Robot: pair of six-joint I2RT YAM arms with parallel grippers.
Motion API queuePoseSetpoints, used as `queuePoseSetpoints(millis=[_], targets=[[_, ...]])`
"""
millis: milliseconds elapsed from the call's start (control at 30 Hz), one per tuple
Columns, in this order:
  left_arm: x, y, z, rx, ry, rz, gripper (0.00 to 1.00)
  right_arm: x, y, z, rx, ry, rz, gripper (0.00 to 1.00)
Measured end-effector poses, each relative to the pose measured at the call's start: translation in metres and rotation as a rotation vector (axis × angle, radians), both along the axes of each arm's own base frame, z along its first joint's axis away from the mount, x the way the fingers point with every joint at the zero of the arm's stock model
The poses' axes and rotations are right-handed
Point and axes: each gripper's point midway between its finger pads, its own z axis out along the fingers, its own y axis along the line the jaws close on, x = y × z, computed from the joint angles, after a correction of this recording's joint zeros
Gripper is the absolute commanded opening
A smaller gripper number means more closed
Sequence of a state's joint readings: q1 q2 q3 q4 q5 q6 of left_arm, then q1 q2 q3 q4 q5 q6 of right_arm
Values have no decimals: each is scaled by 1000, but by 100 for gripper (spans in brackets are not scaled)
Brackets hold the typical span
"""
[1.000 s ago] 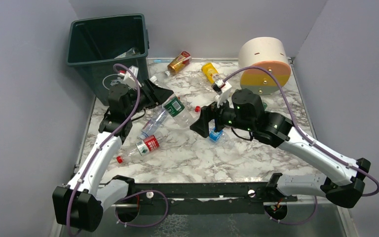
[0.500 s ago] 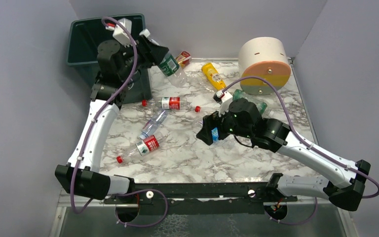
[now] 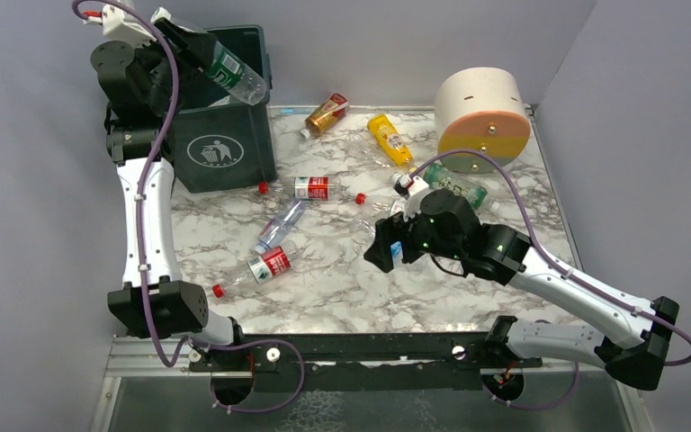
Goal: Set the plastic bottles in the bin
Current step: Place the plastic bottle in the trash bin.
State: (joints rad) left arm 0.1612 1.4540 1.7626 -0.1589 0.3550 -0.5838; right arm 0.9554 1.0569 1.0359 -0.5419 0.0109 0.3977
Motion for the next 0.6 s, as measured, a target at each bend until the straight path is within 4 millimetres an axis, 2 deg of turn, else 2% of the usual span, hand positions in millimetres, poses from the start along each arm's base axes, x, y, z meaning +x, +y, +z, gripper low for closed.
queuePoseSetpoints(millis=[167, 267, 367, 467, 500, 600], targets=[[14, 39, -10, -29, 6, 69, 62, -1, -1, -5, -7, 11, -4, 99], [21, 66, -26, -62, 19, 115, 64, -1, -1, -6, -8, 11, -4, 99], [28, 86, -44, -83, 51, 151, 84, -1, -1, -6, -9, 11, -5, 99], [38, 97, -62, -106, 89, 162, 95, -1, -2, -11, -17, 15, -6, 99], [41, 99, -69, -112, 105, 159, 99, 0, -1, -14, -23, 20, -6, 99], [47, 99, -87, -135, 157, 141, 99, 2, 2, -28, -53, 40, -7, 99]])
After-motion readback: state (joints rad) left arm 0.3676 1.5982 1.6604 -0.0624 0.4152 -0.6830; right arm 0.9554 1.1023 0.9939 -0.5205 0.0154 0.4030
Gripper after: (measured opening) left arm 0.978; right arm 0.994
